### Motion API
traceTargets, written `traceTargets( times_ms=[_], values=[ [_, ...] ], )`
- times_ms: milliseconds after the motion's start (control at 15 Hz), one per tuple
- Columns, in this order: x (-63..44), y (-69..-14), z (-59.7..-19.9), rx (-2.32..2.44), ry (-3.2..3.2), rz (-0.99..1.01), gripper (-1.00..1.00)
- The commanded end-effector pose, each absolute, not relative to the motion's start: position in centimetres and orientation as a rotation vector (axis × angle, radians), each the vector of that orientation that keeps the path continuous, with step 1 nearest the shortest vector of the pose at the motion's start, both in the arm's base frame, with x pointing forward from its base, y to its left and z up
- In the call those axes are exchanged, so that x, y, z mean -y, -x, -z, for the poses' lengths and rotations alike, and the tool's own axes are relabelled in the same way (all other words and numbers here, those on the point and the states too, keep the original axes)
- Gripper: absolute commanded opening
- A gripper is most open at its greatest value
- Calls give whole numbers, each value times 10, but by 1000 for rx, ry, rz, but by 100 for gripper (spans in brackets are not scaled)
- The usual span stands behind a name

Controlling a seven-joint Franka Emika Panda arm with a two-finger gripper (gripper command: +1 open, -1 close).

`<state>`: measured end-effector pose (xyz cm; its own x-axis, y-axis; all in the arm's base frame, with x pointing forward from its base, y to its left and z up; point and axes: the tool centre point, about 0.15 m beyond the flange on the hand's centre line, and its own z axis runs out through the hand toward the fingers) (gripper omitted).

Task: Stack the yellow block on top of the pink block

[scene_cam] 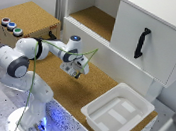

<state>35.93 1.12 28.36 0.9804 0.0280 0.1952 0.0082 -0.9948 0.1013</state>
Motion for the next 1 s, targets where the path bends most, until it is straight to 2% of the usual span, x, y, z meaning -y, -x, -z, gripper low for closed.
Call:
traceTargets(
  times_ms=[0,533,933],
  values=[
    [-37,-443,-274,84,-3041,-150,-100],
    [-46,-492,-239,84,-3053,-70,-100],
    [-41,-476,-234,137,-3057,-60,-100]
  ],
)
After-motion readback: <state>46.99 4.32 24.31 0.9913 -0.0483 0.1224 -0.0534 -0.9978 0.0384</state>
